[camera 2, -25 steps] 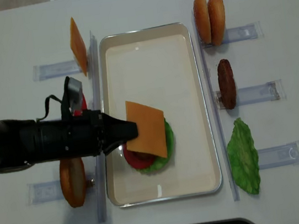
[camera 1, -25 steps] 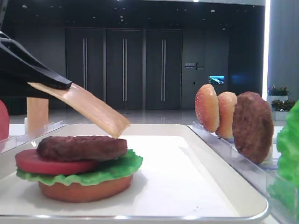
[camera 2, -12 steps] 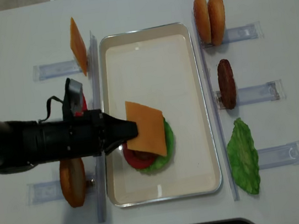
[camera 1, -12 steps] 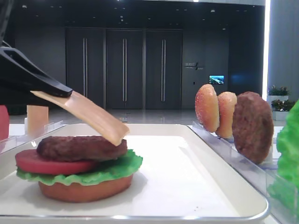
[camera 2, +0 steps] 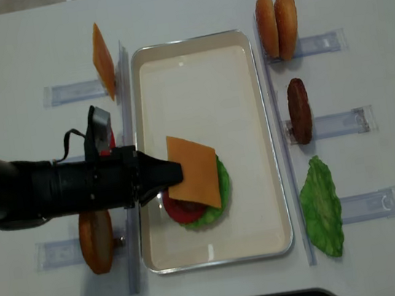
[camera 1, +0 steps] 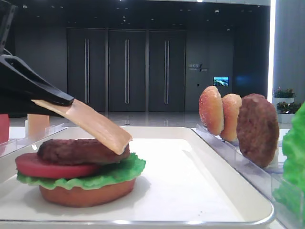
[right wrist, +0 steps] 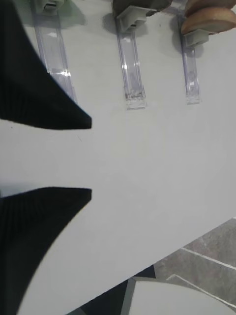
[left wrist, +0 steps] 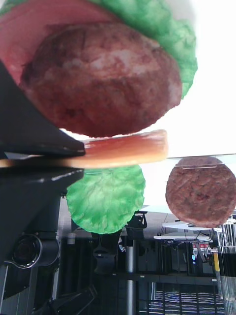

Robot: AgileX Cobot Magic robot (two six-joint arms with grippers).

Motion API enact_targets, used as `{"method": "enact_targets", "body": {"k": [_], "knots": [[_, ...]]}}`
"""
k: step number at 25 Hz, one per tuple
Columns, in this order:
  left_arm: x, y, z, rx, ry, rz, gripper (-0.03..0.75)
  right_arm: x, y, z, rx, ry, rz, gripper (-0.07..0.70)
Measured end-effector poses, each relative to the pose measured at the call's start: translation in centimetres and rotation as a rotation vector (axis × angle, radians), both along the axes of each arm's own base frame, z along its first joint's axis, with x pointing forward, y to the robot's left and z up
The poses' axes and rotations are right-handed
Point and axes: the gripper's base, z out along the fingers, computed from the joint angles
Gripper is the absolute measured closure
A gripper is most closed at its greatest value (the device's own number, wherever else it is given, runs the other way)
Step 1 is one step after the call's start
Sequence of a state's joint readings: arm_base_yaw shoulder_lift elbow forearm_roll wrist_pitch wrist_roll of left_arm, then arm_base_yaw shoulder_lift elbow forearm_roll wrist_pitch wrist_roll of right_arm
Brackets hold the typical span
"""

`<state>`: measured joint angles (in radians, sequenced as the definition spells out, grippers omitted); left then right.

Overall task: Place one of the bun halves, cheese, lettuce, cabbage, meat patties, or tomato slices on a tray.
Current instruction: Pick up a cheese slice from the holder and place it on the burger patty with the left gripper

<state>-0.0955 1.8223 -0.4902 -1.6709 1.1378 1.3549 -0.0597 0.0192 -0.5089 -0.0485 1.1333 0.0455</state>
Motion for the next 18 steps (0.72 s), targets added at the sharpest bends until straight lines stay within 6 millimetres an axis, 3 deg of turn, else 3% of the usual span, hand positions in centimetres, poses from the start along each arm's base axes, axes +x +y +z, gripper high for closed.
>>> {"method": "enact_targets", "body": {"k": [4, 11, 18], "knots": [[0.02, 0.0, 0.01, 0.0, -0.001, 0.0, 0.66, 0.0, 0.0, 0.0, 0.0, 0.0, 0.0, 0.358], [0.03, 0.0, 0.01, -0.002, 0.014, 0.006, 0.453, 0.0, 0.0, 0.0, 0.0, 0.0, 0.0, 0.358], [0.03, 0.0, 0.01, -0.007, 0.045, 0.018, 0.41, 0.0, 0.0, 0.0, 0.0, 0.0, 0.0, 0.358]]}}
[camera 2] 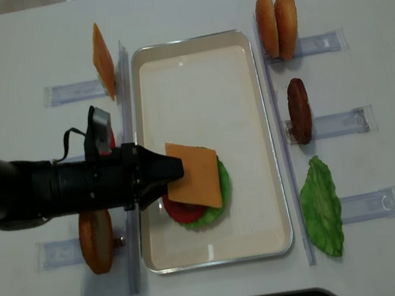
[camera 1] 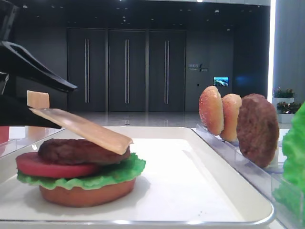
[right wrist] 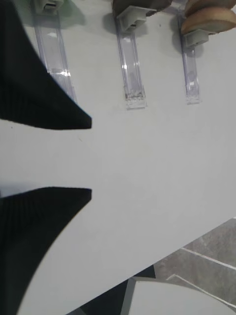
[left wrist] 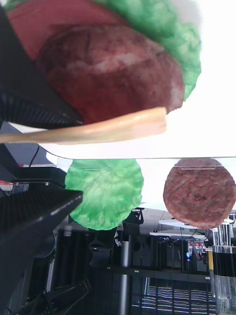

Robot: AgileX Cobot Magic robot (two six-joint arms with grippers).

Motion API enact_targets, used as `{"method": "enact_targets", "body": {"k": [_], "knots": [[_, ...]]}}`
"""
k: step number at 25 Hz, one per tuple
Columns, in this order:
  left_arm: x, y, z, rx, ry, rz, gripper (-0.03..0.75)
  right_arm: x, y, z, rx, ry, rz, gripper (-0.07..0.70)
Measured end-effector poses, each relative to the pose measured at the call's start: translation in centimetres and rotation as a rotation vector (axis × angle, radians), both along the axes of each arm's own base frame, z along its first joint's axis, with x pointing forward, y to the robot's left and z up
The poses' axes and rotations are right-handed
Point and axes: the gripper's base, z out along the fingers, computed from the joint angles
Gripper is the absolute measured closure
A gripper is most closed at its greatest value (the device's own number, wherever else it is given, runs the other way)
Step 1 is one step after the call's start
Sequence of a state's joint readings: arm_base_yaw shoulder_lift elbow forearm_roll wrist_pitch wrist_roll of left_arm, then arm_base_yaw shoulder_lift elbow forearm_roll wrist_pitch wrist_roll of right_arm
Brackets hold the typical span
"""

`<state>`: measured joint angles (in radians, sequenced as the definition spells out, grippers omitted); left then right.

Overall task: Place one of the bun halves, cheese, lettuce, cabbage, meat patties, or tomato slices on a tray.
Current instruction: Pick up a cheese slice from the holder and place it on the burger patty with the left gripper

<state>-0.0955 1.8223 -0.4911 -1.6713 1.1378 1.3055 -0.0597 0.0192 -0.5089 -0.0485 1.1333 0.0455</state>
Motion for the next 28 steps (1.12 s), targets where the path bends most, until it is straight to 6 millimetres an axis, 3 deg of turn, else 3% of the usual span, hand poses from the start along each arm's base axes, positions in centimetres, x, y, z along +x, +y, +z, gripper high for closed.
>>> {"method": "enact_targets", "body": {"k": [13, 28], "knots": [[0.6, 0.5, 1.8, 0.023, 0.034, -0.038, 0.369, 0.0, 0.0, 0.0, 0.0, 0.0, 0.0, 0.358], [1.4, 1.2, 3.4, 0.211, 0.085, -0.114, 0.369, 0.0, 0.0, 0.0, 0.0, 0.0, 0.0, 0.358]]}}
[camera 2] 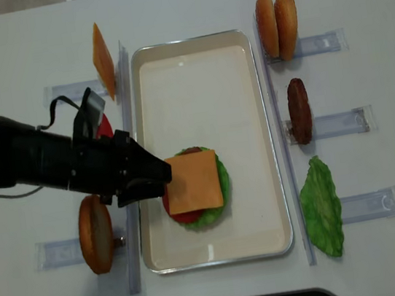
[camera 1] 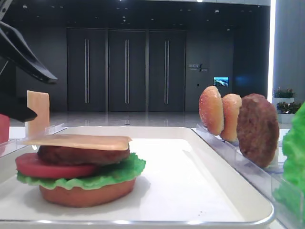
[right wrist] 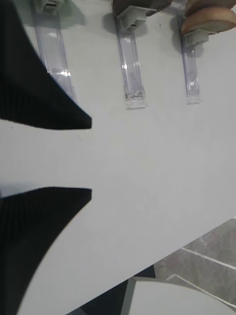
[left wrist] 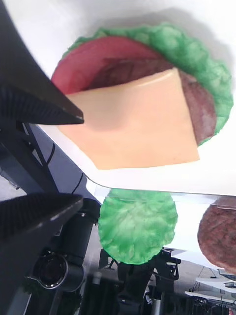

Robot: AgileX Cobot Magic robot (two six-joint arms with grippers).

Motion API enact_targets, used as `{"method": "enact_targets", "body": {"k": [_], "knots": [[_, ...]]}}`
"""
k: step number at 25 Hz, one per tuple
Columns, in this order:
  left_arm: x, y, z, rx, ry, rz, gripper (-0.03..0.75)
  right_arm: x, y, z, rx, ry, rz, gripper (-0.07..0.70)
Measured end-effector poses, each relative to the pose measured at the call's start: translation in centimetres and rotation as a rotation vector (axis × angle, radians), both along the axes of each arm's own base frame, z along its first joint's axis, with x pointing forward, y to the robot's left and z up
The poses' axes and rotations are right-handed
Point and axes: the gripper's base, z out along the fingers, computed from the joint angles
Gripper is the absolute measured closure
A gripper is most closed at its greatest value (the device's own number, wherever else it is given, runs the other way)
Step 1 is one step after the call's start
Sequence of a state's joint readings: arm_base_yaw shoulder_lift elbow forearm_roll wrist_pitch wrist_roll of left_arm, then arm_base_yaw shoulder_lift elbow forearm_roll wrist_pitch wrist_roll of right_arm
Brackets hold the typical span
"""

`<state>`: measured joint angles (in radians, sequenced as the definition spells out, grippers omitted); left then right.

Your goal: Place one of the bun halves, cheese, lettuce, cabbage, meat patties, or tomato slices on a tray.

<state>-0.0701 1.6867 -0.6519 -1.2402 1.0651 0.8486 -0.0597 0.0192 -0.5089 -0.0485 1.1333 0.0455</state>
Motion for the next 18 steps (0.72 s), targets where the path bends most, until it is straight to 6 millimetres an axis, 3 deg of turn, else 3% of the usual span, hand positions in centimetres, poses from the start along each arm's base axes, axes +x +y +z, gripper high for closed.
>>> {"method": "enact_targets", "body": {"k": [10, 14, 18], "knots": [[0.5, 0.1, 1.6, 0.028, -0.043, 0.003, 0.369, 0.0, 0.0, 0.0, 0.0, 0.0, 0.0, 0.358], [2.3, 0.5, 4.6, 0.105, -0.115, -0.011, 0.369, 0.0, 0.0, 0.0, 0.0, 0.0, 0.0, 0.358], [4.0, 1.6, 8.0, 0.302, -0.169, -0.039, 0.369, 0.0, 0.0, 0.0, 0.0, 0.0, 0.0, 0.358]]}}
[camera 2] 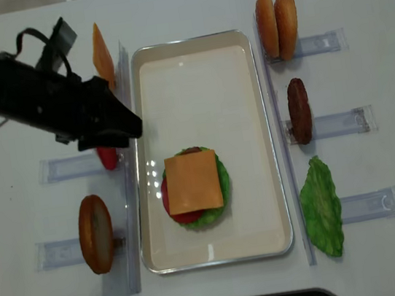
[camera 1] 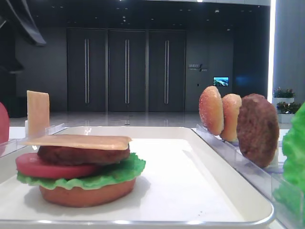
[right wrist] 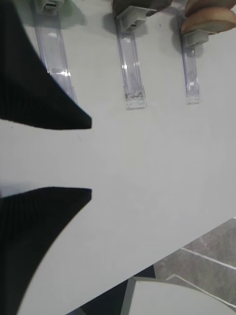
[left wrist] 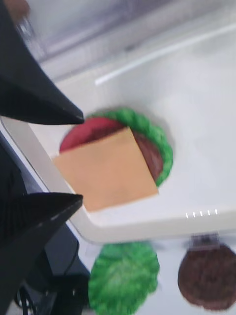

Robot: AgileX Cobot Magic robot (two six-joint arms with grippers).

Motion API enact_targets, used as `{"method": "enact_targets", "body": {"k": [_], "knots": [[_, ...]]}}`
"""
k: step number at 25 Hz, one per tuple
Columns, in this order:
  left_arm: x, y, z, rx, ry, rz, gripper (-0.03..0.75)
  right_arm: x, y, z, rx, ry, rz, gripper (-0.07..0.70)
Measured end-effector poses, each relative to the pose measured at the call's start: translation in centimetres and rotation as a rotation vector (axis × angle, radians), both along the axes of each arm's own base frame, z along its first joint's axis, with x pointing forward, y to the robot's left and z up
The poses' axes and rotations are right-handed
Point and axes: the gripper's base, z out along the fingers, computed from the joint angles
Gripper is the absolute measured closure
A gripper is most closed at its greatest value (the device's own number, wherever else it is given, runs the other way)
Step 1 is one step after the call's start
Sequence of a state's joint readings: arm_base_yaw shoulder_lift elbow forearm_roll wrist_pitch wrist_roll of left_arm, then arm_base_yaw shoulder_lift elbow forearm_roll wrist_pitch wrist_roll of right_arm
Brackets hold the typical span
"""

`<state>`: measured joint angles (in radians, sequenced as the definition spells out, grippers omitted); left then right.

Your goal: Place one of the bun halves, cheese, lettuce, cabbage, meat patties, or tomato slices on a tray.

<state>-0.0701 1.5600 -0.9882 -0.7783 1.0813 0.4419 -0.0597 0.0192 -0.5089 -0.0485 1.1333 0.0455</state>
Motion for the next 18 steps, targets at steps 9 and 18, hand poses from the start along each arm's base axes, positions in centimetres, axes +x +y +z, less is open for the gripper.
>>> {"method": "enact_targets", "body": {"k": [9, 18], "knots": [[1.9, 4.3, 4.0, 0.511, -0.02, 0.037, 0.369, 0.0, 0.0, 0.0, 0.0, 0.0, 0.0, 0.358], [1.9, 10.1, 4.1, 0.614, 0.023, 0.197, 0.369, 0.0, 0.0, 0.0, 0.0, 0.0, 0.0, 0.358]]}}
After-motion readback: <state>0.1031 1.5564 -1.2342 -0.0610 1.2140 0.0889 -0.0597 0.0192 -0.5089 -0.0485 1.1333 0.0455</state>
